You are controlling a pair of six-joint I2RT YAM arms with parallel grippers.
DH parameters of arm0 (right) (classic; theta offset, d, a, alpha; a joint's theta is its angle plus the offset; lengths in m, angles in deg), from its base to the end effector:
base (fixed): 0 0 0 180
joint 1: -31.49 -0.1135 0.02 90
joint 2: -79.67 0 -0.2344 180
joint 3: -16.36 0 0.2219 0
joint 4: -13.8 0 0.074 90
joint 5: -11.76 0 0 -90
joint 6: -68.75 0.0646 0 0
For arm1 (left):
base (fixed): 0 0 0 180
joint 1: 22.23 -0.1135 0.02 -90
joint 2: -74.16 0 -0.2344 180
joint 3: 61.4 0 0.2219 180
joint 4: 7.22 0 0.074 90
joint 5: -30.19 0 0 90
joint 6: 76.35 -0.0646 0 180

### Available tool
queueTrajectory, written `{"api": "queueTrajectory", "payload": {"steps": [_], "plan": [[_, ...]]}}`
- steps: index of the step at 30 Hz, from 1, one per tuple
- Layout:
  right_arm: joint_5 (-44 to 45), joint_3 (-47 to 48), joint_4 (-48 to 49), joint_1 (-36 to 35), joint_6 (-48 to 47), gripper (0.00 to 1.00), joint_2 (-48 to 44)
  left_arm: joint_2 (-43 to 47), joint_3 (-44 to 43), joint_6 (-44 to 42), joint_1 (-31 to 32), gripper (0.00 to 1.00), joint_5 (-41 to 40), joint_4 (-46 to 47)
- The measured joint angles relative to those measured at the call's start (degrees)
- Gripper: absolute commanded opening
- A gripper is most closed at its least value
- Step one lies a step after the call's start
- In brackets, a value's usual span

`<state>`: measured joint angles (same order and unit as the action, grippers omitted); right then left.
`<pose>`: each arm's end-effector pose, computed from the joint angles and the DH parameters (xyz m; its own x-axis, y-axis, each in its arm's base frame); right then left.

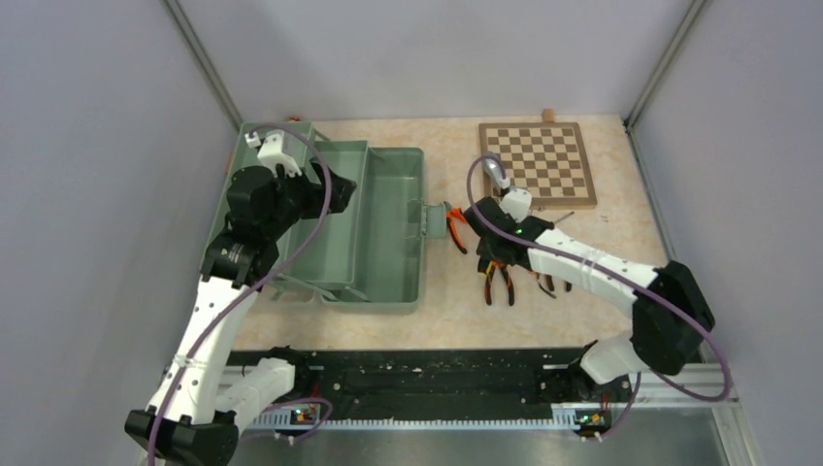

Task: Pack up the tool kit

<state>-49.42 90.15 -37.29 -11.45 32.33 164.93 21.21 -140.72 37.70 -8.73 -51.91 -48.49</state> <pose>0.2249 0.1668 0.1871 -0.7351 0.2789 -0.6179 0.2650 0.9571 0.1168 0.2030 -0.0579 0.3637 -0.3752 -0.3251 -0.8681 0.2272 0.8757 -0.4261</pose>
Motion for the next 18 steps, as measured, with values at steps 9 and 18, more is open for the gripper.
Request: {"api": "queueTrajectory", "payload": {"steps": [9,18], "plan": [[1.2,-3.3,2.6,0.4,-6.3,0.00,-14.5,-5.3,-0.3,6.6,2.7,0.84,8.7,4.7],[-12.0,-9.4,20.5,0.4,-18.2,0.00,-24.5,-8.5,-0.4,11.8,12.2,0.83,11.2,12.2]]}}
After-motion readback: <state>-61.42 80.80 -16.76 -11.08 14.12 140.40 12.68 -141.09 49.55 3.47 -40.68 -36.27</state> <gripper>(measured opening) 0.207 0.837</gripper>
